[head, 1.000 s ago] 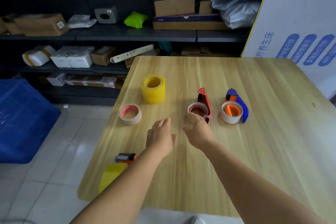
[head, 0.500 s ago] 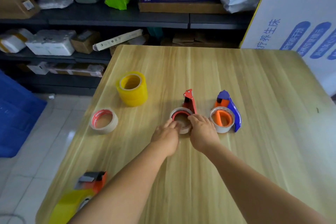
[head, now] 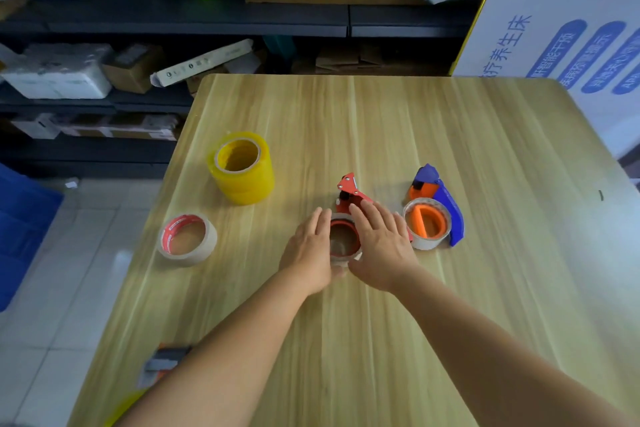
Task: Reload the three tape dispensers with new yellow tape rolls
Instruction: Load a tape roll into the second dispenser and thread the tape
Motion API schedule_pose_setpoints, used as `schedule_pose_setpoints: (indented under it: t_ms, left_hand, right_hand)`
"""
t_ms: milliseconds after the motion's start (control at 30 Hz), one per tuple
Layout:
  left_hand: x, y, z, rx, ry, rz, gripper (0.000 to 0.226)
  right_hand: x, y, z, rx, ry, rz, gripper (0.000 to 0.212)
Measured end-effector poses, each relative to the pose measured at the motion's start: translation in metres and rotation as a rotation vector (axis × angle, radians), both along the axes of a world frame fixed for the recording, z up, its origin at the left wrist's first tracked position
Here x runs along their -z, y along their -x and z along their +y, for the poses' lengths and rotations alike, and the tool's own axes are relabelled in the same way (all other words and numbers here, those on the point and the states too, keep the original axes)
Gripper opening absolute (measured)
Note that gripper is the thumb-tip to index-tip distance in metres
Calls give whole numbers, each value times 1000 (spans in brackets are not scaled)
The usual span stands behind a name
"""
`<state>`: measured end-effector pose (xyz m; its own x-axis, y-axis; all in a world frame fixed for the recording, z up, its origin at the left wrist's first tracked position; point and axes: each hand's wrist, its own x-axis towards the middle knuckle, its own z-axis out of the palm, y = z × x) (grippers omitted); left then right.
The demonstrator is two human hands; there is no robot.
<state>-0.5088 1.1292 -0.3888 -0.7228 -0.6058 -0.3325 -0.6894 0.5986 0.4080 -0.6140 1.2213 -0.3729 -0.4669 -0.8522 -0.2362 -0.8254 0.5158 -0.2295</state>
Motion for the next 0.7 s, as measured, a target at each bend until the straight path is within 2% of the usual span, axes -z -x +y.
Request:
schedule_pose_setpoints:
  t_ms: [100, 333, 500, 600, 700]
  left_hand:
    - [6, 8, -6, 48, -37, -30, 108]
    - [3, 13, -13, -6, -81, 111, 93]
    - [-2, 8, -18, 34, -201, 97, 97]
    - [-6, 4, -21, -14, -276, 173, 102]
    - [-12, -1, -25, -100, -358, 291, 106]
  right_hand:
    - [6, -1, -2, 52, -22, 15, 93]
    - [1, 8, -6, 90, -47, -1, 97]
    - [-3, 7, -10, 78, -72, -64, 104]
    - [-5, 7, -11, 72, -38, -56, 107]
    - [-13, 5, -16, 11, 48, -30, 100]
